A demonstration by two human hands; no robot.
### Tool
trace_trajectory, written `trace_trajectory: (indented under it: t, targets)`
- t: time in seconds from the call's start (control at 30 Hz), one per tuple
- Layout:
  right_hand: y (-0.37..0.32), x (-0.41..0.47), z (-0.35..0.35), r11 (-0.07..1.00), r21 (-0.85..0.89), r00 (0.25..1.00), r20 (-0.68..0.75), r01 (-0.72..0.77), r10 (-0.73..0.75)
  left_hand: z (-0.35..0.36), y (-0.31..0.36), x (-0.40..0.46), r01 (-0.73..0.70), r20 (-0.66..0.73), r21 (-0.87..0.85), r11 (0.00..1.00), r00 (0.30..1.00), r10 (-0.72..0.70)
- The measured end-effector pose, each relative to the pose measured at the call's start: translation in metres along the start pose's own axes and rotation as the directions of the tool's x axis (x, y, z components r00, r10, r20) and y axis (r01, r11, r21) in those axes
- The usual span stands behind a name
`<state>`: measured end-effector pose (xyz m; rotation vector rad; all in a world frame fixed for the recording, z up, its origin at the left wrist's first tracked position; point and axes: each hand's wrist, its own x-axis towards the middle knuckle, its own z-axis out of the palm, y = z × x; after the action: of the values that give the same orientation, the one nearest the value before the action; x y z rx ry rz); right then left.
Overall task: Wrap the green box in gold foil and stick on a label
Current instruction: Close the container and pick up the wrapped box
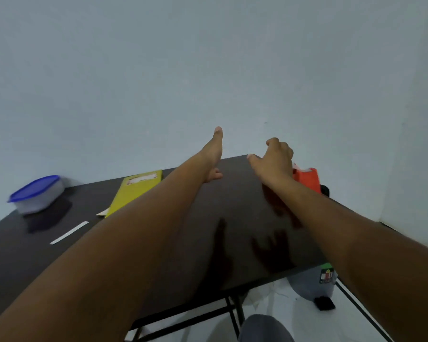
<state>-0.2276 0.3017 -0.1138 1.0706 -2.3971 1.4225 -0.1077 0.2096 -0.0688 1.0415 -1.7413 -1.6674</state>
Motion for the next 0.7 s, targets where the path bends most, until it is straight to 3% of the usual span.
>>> trace_trajectory:
  t: [0.17,0.23,0.27,0.33,0.37,0.4,0.43,0.57,0.63,0.7]
  targets:
    - [-0.082,-0.024,0.068,0.996,0.016,0.966,0.241,0.091,-0.092,-0.119,-0.001,-0.012,-0.066,-0.144,0.007,0.998,0.987,0.066]
    - [-0.107,-0.035,0.087,0.992,0.062,0.936,0.331,0.11,-0.124,-0.156,-0.008,-0.015,-0.089,-0.244,0.222,0.971,0.959,0.144]
    - [-0.118,-0.04,0.096,0.99,0.082,0.92,0.368,0.114,-0.137,-0.174,-0.014,-0.017,-0.068,-0.296,0.451,0.89,0.929,0.222]
    - [-0.137,-0.051,0.114,0.986,0.124,0.883,0.441,0.115,-0.159,-0.209,-0.027,-0.017,0.059,-0.316,0.816,0.575,0.878,0.359]
    - [-0.143,-0.056,0.122,0.984,0.144,0.867,0.471,0.107,-0.163,-0.223,-0.036,-0.017,0.114,-0.311,0.879,0.463,0.873,0.376]
    - [-0.15,-0.059,0.129,0.983,0.154,0.854,0.494,0.097,-0.162,-0.237,-0.043,-0.017,0.134,-0.305,0.897,0.421,0.878,0.37]
    - [-0.154,-0.062,0.135,0.985,0.152,0.845,0.514,0.077,-0.145,-0.246,-0.05,-0.016,0.128,-0.299,0.886,0.445,0.893,0.337]
    - [-0.158,-0.068,0.152,0.992,0.117,0.788,0.615,-0.038,-0.042,-0.249,-0.07,-0.014,0.124,-0.261,0.708,0.696,0.961,0.093]
    - [-0.154,-0.07,0.157,0.993,0.102,0.752,0.659,-0.065,-0.018,-0.242,-0.076,-0.009,0.116,-0.239,0.69,0.715,0.968,0.074]
    - [-0.149,-0.066,0.162,0.992,0.104,0.752,0.659,-0.077,-0.011,-0.239,-0.079,0.0,0.075,-0.229,0.734,0.675,0.963,0.143]
